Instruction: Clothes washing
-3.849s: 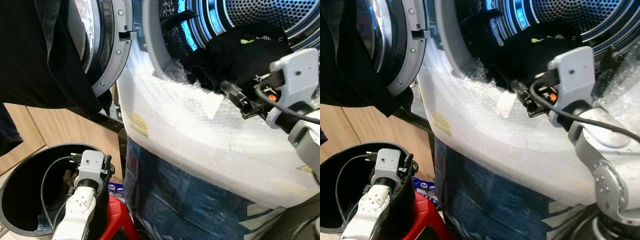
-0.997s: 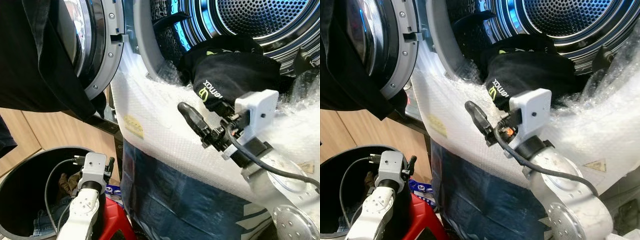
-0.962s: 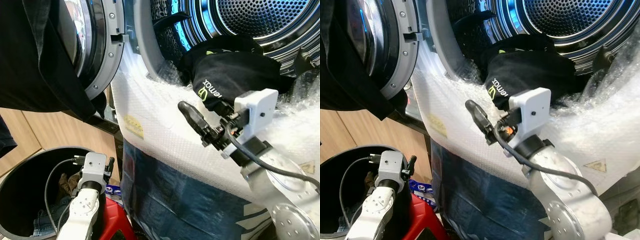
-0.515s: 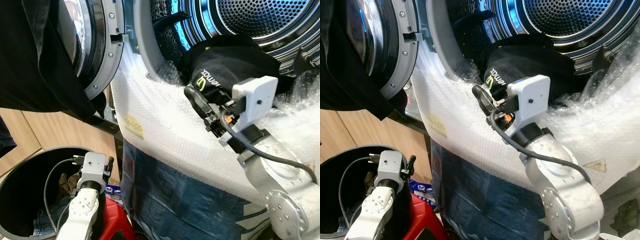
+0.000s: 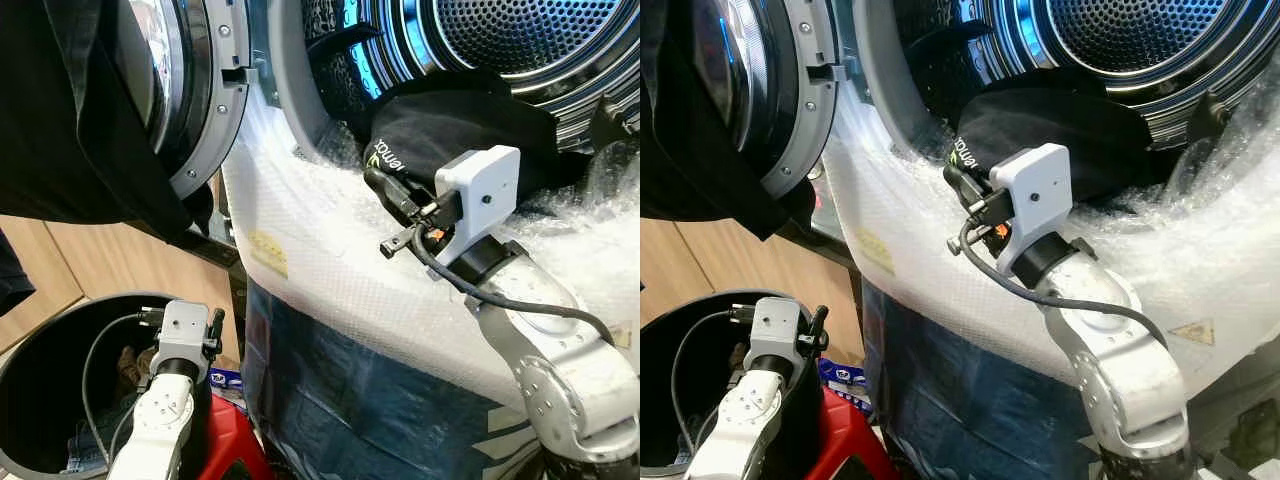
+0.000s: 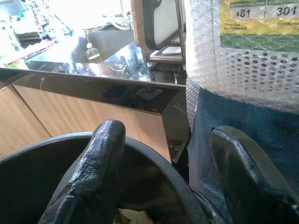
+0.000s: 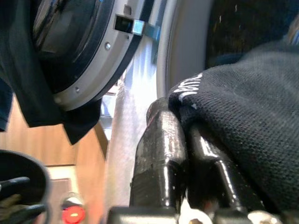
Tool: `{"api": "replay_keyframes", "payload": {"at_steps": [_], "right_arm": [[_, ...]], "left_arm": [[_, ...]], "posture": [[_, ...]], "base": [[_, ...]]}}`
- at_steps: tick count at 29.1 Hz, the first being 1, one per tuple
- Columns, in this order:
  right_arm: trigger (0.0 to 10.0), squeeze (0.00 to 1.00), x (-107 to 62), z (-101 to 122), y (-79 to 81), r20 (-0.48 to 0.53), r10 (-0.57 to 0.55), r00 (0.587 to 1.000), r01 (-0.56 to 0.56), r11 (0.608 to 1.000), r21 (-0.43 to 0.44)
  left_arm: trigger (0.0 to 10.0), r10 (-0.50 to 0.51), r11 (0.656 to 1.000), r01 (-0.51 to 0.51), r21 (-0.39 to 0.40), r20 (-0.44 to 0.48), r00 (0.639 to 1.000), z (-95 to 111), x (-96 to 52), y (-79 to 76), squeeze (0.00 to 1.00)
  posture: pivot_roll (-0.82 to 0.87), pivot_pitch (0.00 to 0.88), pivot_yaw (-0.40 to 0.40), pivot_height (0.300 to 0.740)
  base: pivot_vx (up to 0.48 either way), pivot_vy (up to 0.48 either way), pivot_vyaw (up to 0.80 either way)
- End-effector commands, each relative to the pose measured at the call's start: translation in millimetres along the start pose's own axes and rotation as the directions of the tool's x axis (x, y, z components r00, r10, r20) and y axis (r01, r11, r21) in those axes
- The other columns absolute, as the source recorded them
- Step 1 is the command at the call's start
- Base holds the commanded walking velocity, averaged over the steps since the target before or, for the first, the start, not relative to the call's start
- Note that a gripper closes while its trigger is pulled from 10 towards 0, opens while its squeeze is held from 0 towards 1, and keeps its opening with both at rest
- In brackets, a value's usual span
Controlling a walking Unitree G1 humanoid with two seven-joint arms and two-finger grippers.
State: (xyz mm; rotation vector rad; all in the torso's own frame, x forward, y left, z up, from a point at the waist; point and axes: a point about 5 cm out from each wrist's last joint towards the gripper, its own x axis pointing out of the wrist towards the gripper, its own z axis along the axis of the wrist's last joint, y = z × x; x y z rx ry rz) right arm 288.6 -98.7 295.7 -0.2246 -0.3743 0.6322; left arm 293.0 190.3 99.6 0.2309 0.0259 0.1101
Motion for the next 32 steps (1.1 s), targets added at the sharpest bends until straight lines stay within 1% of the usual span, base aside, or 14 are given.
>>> {"api": "replay_keyframes", "payload": {"at_steps": [1, 4, 6, 7, 9, 13, 16, 21, 22, 27, 28, 29, 30, 32], "right_arm": [[0.0, 0.0, 5.6, 9, 0.2, 0.047, 0.029, 0.998, -0.027, 0.999, -0.046], [0.0, 0.0, 34.2, 30, -18.0, 0.104, 0.035, 0.994, -0.02, 0.989, -0.149], [0.0, 0.0, 44.6, 39, -19.8, 0.125, 0.059, 0.99, -0.036, 0.984, -0.175], [0.0, 0.0, 58.5, 61, -14.2, 0.197, 0.153, 0.968, -0.112, 0.972, -0.207], [0.0, 0.0, 69.6, 77, -13.9, 0.234, 0.199, 0.952, -0.147, 0.964, -0.222], [0.0, 0.0, 93.5, 95, -25.1, 0.244, 0.216, 0.945, -0.14, 0.946, -0.293], [0.0, 0.0, 128.3, 113, -46.3, 0.185, 0.131, 0.974, -0.061, 0.938, -0.342], [0.0, 0.0, 138.6, 113, -64.6, 0.087, -0.013, 0.996, 0.043, 0.932, -0.359], [0.0, 0.0, 139.7, 110, -70.1, 0.054, -0.06, 0.997, 0.077, 0.907, -0.415], [0.0, 0.0, 136.5, 117, -90.0, 0.04, -0.265, 0.964, 0.25, 0.837, -0.486], [0.0, 0.0, 127.8, 125, -108.8, 0.071, -0.426, 0.902, 0.384, 0.716, -0.582], [0.0, 0.0, 127.8, 125, -108.8, 0.071, -0.426, 0.902, 0.384, 0.716, -0.582], [0.0, 0.0, 119.6, 133, -122.2, 0.109, -0.515, 0.85, 0.471, 0.653, -0.593], [0.0, 0.0, 114.1, 138, -130.2, 0.132, -0.564, 0.815, 0.536, 0.647, -0.542]], "left_arm": [[10.0, -0.002, 1.0, 0.002, 0.011, 0.006, 1.0, 2, -0.7, 0.7, 0.0], [10.0, -0.016, 1.0, 0.016, 0.02, 0.009, 1.0, 2, 0.7, 0.5, 0.0], [10.0, -0.019, 1.0, 0.018, 0.023, 0.011, 1.0, 2, 1.6, 1.3, 0.0], [10.0, -0.005, 1.0, 0.005, 0.021, 0.01, 1.0, 3, 2.1, 3.9, 0.0], [10.0, 0.001, 1.0, -0.001, 0.021, 0.008, 1.0, 3, 2.4, 4.6, 0.0], [10.0, -0.002, 1.0, 0.002, 0.01, 0.001, 1.0, 2, 2.9, 2.6, 0.0], [10.0, -0.002, 1.0, 0.002, 0.003, 0.003, 1.0, 2, 1.7, -0.9, 0.0], [10.0, -0.001, 1.0, 0.001, 0.001, 0.007, 1.0, 3, 0.8, -1.7, 0.0], [10.0, 0.004, 1.0, -0.004, 0.0, 0.005, 1.0, 2, -0.2, -1.0, 0.0], [10.0, 0.015, 1.0, -0.015, 0.001, 0.002, 1.0, 1, -2.9, 0.9, 0.0], [10.0, 0.021, 1.0, -0.021, 0.001, 0.0, 1.0, 1, -3.9, 1.7, 0.0], [10.0, 0.021, 1.0, -0.021, 0.001, 0.0, 1.0, 1, -3.9, 1.7, 0.0], [10.0, 0.023, 1.0, -0.023, 0.0, 0.0, 1.0, 1, -4.5, 2.1, 0.0], [10.0, 0.024, 1.0, -0.024, 0.001, 0.0, 1.0, 0, -5.3, 2.3, 0.0]], "posture": [[0.06, 0.0, -0.012, 0.74], [0.05, 0.0, -0.009, 0.74], [0.05, 0.0, -0.003, 0.74], [0.05, 0.0, -0.002, 0.74], [0.06, 0.0, -0.004, 0.74], [0.06, 0.0, -0.009, 0.74], [0.08, 0.0, -0.009, 0.74], [0.09, 0.0, -0.022, 0.74], [0.1, 0.0, -0.029, 0.74], [0.11, 0.0, -0.034, 0.74], [0.12, 0.0, -0.04, 0.74], [0.12, 0.0, -0.04, 0.74], [0.12, 0.0, -0.04, 0.74], [0.12, 0.0, -0.049, 0.74]], "base": [[0.0, 0.0, 0.0], [0.0, 0.0, 0.0], [0.0, 0.0, 0.0], [0.0, 0.0, 0.0], [0.0, 0.0, 0.0], [0.0, 0.0, 0.0], [0.0, 0.0, 0.0], [0.0, 0.0, 0.0], [0.0, 0.0, 0.0], [0.0, 0.0, 0.0], [0.0, 0.0, 0.0], [0.0, 0.0, 0.0], [0.0, 0.0, 0.0], [0.0, 0.0, 0.0]]}}
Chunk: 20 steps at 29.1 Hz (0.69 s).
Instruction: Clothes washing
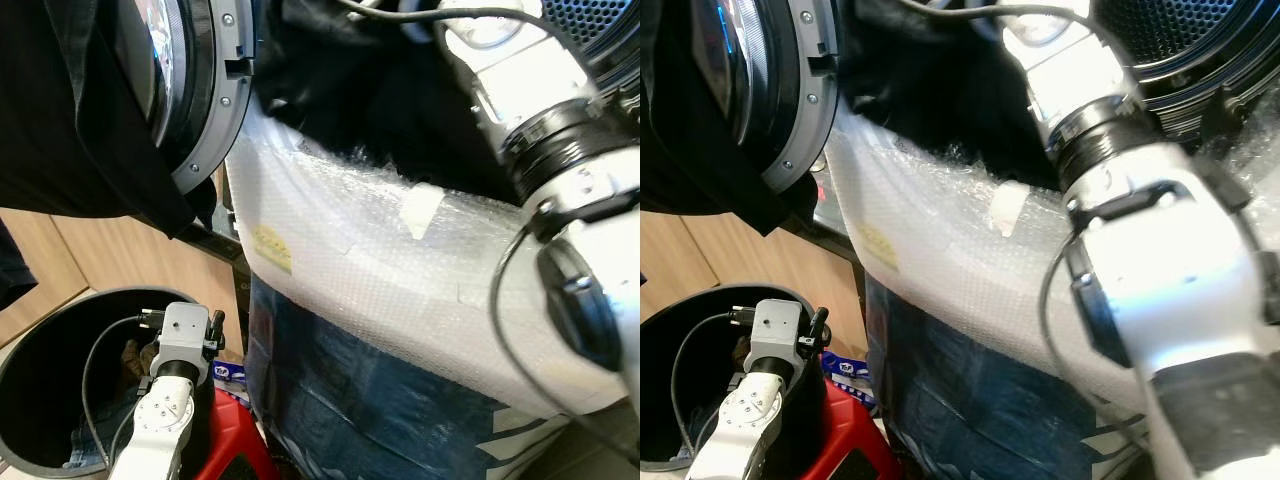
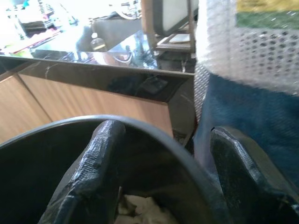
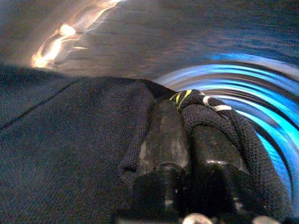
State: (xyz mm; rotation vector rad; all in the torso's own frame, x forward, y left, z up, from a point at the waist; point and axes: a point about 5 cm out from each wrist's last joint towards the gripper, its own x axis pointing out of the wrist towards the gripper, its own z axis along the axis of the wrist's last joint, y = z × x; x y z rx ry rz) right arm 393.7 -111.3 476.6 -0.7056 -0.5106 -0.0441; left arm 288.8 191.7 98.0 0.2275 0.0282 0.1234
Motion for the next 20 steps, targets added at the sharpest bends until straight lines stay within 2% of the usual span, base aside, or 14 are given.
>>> {"api": "replay_keyframes", "payload": {"at_steps": [1, 3, 5, 6, 7, 8, 10, 11, 12, 13, 15, 16, 18, 20], "right_arm": [[0.0, 0.0, 0.3, 10, -21.5, 0.008, -0.11, 0.994, 0.11, 0.993, 0.03], [0.0, 0.0, -0.2, 12, -29.4, 0.021, -0.159, 0.987, 0.159, 0.987, 0.004], [0.0, 0.0, -2.1, 11, -44.4, 0.008, -0.26, 0.966, 0.26, 0.965, -0.014], [0.0, 0.0, -3.9, 7, -54.1, -0.014, -0.325, 0.946, 0.325, 0.945, 0.029], [0.0, 0.0, -5.9, -1, -60.7, -0.067, -0.378, 0.923, 0.384, 0.916, 0.114], [0.0, 0.0, -6.1, -5, -59.6, -0.089, -0.377, 0.922, 0.386, 0.911, 0.146], [0.0, 0.0, -3.6, -10, -42.7, -0.099, -0.279, 0.955, 0.292, 0.943, 0.158], [6.1, 0.0, -1.4, -17, -8.6, -0.102, -0.088, 0.991, 0.104, 0.981, 0.164], [6.1, 0.0, -1.5, -20, 2.9, -0.106, -0.024, 0.994, 0.041, 0.985, 0.168], [10.0, 0.0, -2.4, -26, 15.0, -0.125, 0.031, 0.992, -0.002, 0.975, 0.224], [10.0, 0.0, -5.0, -38, 30.7, -0.162, 0.075, 0.984, -0.024, 0.956, 0.292], [10.0, 0.0, -9.0, -51, 45.9, -0.21, 0.094, 0.973, -0.022, 0.947, 0.321], [10.0, 0.0, -12.4, -61, 56.7, -0.241, 0.11, 0.964, -0.025, 0.944, 0.329], [10.0, 0.0, -18.9, -76, 73.7, -0.288, 0.148, 0.946, -0.016, 0.91, 0.415]], "left_arm": [[10.0, 0.014, 1.0, -0.014, 0.005, 0.004, 1.0, 2, -1.5, 1.1, 0.0], [10.0, 0.017, 1.0, -0.017, 0.004, 0.002, 1.0, 2, -1.8, 0.8, 0.0], [10.0, 0.025, 1.0, -0.025, -0.002, 0.006, 1.0, 3, -1.8, 1.0, 0.0], [10.0, 0.029, 1.0, -0.029, -0.003, 0.01, 1.0, 4, -1.7, 1.4, 0.0], [10.0, 0.035, 0.999, -0.035, -0.004, 0.012, 0.999, 4, -1.9, 2.1, 0.0], [10.0, 0.037, 0.999, -0.037, -0.005, 0.011, 0.999, 4, -2.0, 2.4, 0.0], [10.0, 0.04, 0.999, -0.04, -0.008, 0.007, 0.999, 4, -2.3, 2.6, 0.0], [10.0, 0.024, 1.0, -0.024, -0.007, 0.001, 1.0, 2, -2.7, 0.5, 0.0], [10.0, 0.018, 1.0, -0.018, -0.006, -0.001, 1.0, 2, -2.7, -0.3, 0.0], [10.0, 0.015, 1.0, -0.015, -0.006, -0.002, 1.0, 2, -2.7, -1.1, 0.0], [10.0, 0.007, 1.0, -0.007, -0.012, -0.003, 1.0, 3, -2.2, -3.2, 0.0], [10.0, -0.004, 1.0, 0.004, -0.017, 0.0, 1.0, 5, -1.2, -6.1, 0.0], [10.0, -0.012, 1.0, 0.012, -0.023, 0.002, 1.0, 6, -0.6, -8.2, 0.0], [10.0, -0.019, 0.999, 0.019, -0.025, 0.014, 1.0, 10, 0.2, -10.9, 0.0]], "posture": [[0.12, 0.0, -0.049, 0.74], [0.13, 0.0, -0.049, 0.74], [0.13, 0.0, -0.055, 0.74], [0.13, 0.0, -0.059, 0.74], [0.14, 0.0, -0.058, 0.74], [0.13, 0.0, -0.058, 0.74], [0.13, 0.0, -0.058, 0.74], [0.12, 0.0, -0.059, 0.74], [0.12, 0.0, -0.059, 0.74], [0.12, 0.0, -0.057, 0.74], [0.11, 0.0, -0.052, 0.74], [0.11, 0.0, -0.053, 0.74], [0.11, 0.0, -0.058, 0.74], [0.12, 0.0, -0.059, 0.74]], "base": [[0.0, 0.0, 0.0], [0.0, 0.0, 0.0], [0.0, 0.0, 0.0], [0.0, 0.0, 0.0], [0.0, 0.0, 0.0], [0.0, 0.0, 0.0], [0.0, 0.0, 0.0], [0.0, 0.0, 0.0], [0.0, 0.0, 0.0], [0.0, 0.0, 0.0], [0.0, 0.0, 0.0], [0.0, 0.0, 0.0], [0.0, 0.0, 0.0], [0.0, 0.0, 0.0]]}}
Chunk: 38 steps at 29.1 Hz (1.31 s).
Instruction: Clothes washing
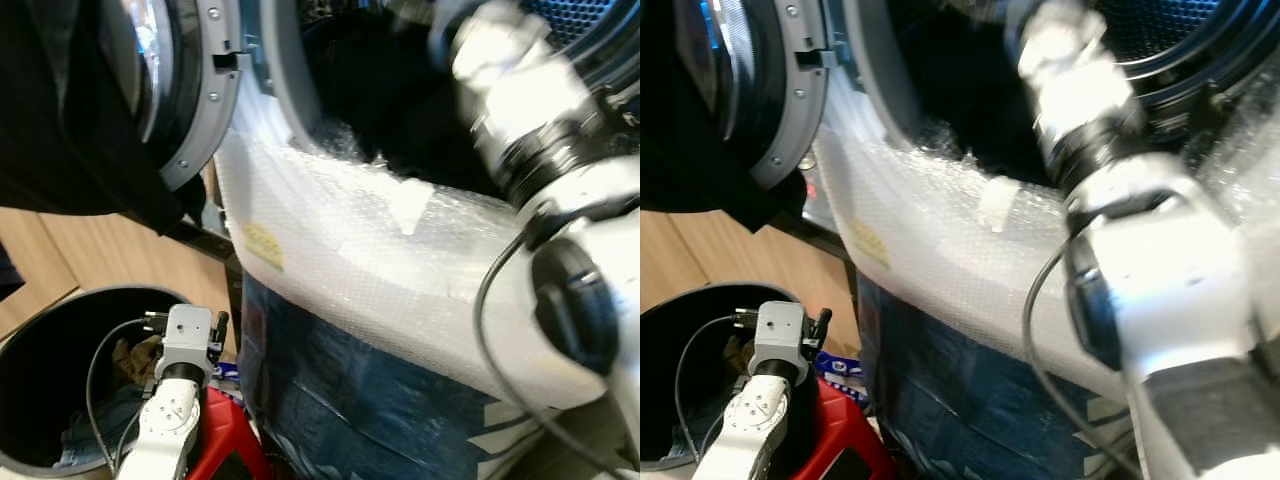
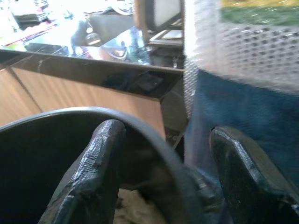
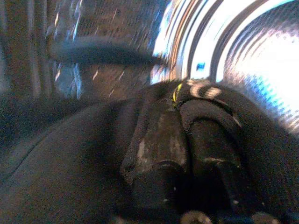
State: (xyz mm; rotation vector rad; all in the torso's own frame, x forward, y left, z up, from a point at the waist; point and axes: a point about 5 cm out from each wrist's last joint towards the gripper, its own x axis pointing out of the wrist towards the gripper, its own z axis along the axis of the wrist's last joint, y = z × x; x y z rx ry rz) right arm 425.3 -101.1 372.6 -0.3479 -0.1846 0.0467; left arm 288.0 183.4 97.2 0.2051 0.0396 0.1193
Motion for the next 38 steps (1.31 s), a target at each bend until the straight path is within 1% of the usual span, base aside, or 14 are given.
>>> {"api": "replay_keyframes", "payload": {"at_steps": [1, 3, 4, 8, 11, 14, 15, 17, 21, 23, 26, 31, 32, 38], "right_arm": [[10.0, 1.0, -0.1, -9, -2.7, -0.042, -0.029, 0.999, 0.031, 0.998, 0.06], [10.0, 1.0, -0.6, -20, -1.0, -0.072, -0.041, 0.997, 0.047, 0.996, 0.075], [10.0, 1.0, -1.1, -27, 0.6, -0.094, -0.047, 0.994, 0.058, 0.991, 0.117], [10.0, 1.0, -1.5, -30, 0.8, -0.1, -0.078, 0.992, 0.096, 0.977, 0.19], [10.0, 1.0, -1.9, -33, -4.1, -0.113, -0.122, 0.986, 0.145, 0.963, 0.226], [10.0, 1.0, -2.5, -36, -12.1, -0.111, -0.173, 0.979, 0.194, 0.956, 0.22], [10.0, 1.0, -3.3, -41, -20.0, -0.125, -0.196, 0.973, 0.22, 0.949, 0.228], [10.0, 1.0, -3.4, -42, -22.3, -0.125, -0.193, 0.973, 0.219, 0.946, 0.24], [10.0, 1.0, -2.9, -38, -25.9, -0.119, -0.162, 0.98, 0.194, 0.911, 0.363], [10.0, 1.0, -2.8, -38, -23.3, -0.107, -0.128, 0.986, 0.159, 0.915, 0.37], [10.0, 1.0, -3.9, -47, -21.7, -0.129, -0.117, 0.985, 0.159, 0.909, 0.387], [10.0, 1.0, -6.5, -46, -39.7, -0.114, -0.161, 0.98, 0.194, 0.886, 0.421], [10.0, 1.0, -8.7, -42, -48.7, -0.096, -0.194, 0.976, 0.216, 0.885, 0.413], [10.0, 1.0, -16.7, -38, -60.7, -0.071, -0.225, 0.972, 0.234, 0.883, 0.406]], "left_arm": [[10.0, -0.012, 1.0, 0.012, -0.008, 0.026, 1.0, 10, 2.0, -2.8, 0.0], [10.0, -0.011, 1.0, 0.011, -0.013, 0.026, 1.0, 11, 1.8, -2.8, 0.0], [10.0, -0.012, 1.0, 0.012, -0.016, 0.027, 1.0, 12, 1.9, -2.9, 0.0], [10.0, -0.015, 1.0, 0.015, -0.013, 0.025, 1.0, 13, 1.4, -2.3, 0.0], [10.0, -0.018, 1.0, 0.019, -0.013, 0.018, 1.0, 11, 0.7, -2.6, 0.0], [10.0, -0.03, 1.0, 0.03, -0.01, 0.015, 0.999, 12, 0.8, -5.1, 0.0], [10.0, -0.037, 0.999, 0.037, -0.012, 0.019, 0.999, 13, 1.0, -6.4, 0.0], [10.0, -0.039, 0.999, 0.039, -0.011, 0.019, 0.999, 13, 0.9, -6.6, 0.0], [10.0, -0.053, 0.999, 0.053, -0.006, 0.013, 0.998, 12, -0.8, -9.0, 0.0], [10.0, -0.063, 0.998, 0.063, -0.001, 0.01, 0.998, 11, -1.7, -10.8, 0.0], [10.0, -0.051, 0.999, 0.051, -0.01, 0.011, 0.999, 10, -2.2, -8.8, 0.0], [10.0, -0.05, 0.999, 0.05, -0.007, 0.008, 0.999, 10, -3.9, -6.6, 0.0], [10.0, -0.054, 0.999, 0.054, -0.005, 0.004, 0.999, 9, -4.2, -7.2, 0.0], [10.0, -0.063, 0.998, 0.063, -0.008, 0.004, 0.998, 10, -5.1, -9.6, 0.0]], "posture": [[0.12, 0.0, -0.054, 0.74], [0.12, 0.0, -0.052, 0.74], [0.12, 0.0, -0.05, 0.74], [0.1, 0.004, -0.041, 0.74], [0.1, 0.004, -0.041, 0.74], [0.09, 0.006, -0.032, 0.74], [0.08, 0.01, -0.031, 0.74], [0.08, 0.009, -0.029, 0.74], [0.07, 0.016, -0.031, 0.74], [0.07, 0.017, -0.04, 0.74], [0.06, 0.017, -0.038, 0.74], [0.04, 0.025, -0.031, 0.74], [0.03, 0.032, -0.029, 0.74], [0.03, 0.046, -0.027, 0.74]], "base": [[0.0, 0.0, 0.0], [0.0, 0.0, 0.0], [0.0, 0.0, 0.0], [0.0, 0.0, 0.0], [0.0, 0.0, 0.0], [0.0, 0.0, 0.0], [0.0, 0.0, 0.0], [0.0, 0.0, 0.0], [0.0, 0.0, 0.0], [0.0, 0.0, 0.0], [0.0, 0.0, 0.0], [0.0, 0.0, 0.0], [0.0, 0.0, 0.0], [0.0, 0.0, 0.0]]}}
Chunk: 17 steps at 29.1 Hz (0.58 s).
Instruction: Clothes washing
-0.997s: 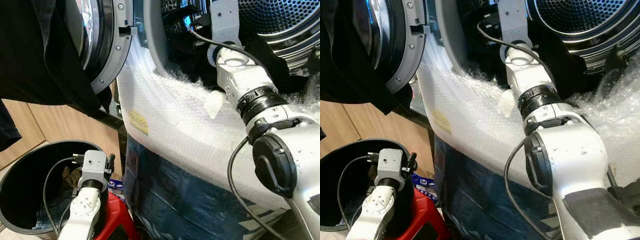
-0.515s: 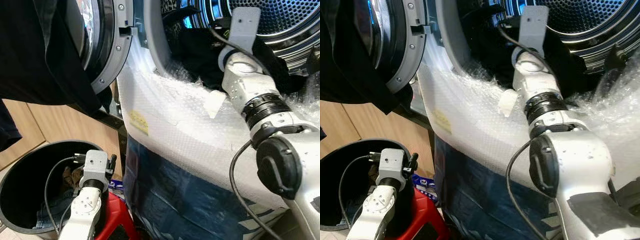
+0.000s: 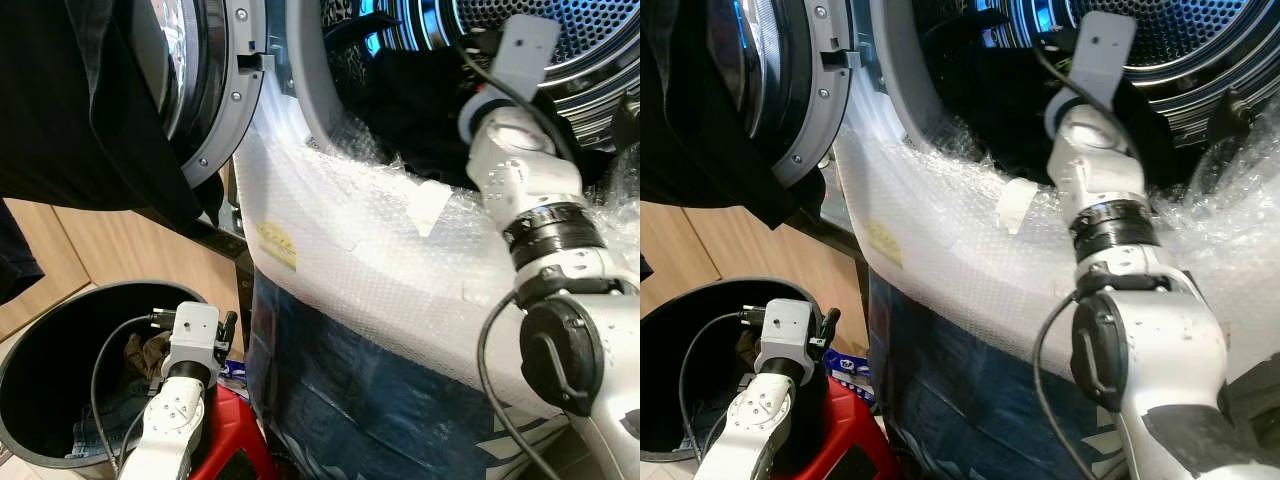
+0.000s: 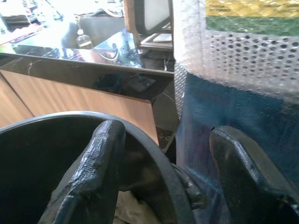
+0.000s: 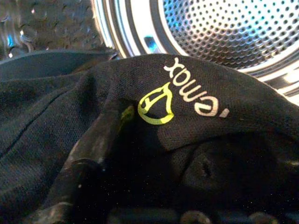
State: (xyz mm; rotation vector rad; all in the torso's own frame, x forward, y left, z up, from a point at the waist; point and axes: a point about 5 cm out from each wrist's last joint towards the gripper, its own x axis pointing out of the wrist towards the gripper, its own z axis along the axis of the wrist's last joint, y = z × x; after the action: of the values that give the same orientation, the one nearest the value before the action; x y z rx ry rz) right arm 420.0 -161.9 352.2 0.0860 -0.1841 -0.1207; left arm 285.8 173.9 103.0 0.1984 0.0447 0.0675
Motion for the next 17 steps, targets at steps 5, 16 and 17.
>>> {"api": "replay_keyframes", "payload": {"at_steps": [5, 16, 17], "right_arm": [[10.0, 1.0, -12.3, 3, -6.9, -0.011, 0.007, 1.0, -0.006, 0.999, 0.054], [10.0, 0.0, -58.8, 21, -13.1, 0.003, 0.106, 0.994, -0.106, 0.99, 0.09], [10.0, 0.0, -58.8, 21, -13.1, 0.003, 0.106, 0.994, -0.106, 0.99, 0.09]], "left_arm": [[10.0, -0.02, 1.0, 0.02, 0.001, -0.002, 1.0, 2, -2.4, -2.4, 0.0], [10.0, -0.009, 1.0, 0.009, 0.004, -0.008, 1.0, 1, -4.8, 1.5, 0.0], [10.0, -0.009, 1.0, 0.009, 0.004, -0.008, 1.0, 1, -4.8, 1.5, 0.0]], "posture": [[0.03, 0.052, -0.024, 0.74], [0.01, 0.065, -0.022, 0.74], [0.01, 0.065, -0.022, 0.74]], "base": [[0.0, 0.0, 0.0], [0.0, 0.0, 0.0], [0.0, 0.0, 0.0]]}}
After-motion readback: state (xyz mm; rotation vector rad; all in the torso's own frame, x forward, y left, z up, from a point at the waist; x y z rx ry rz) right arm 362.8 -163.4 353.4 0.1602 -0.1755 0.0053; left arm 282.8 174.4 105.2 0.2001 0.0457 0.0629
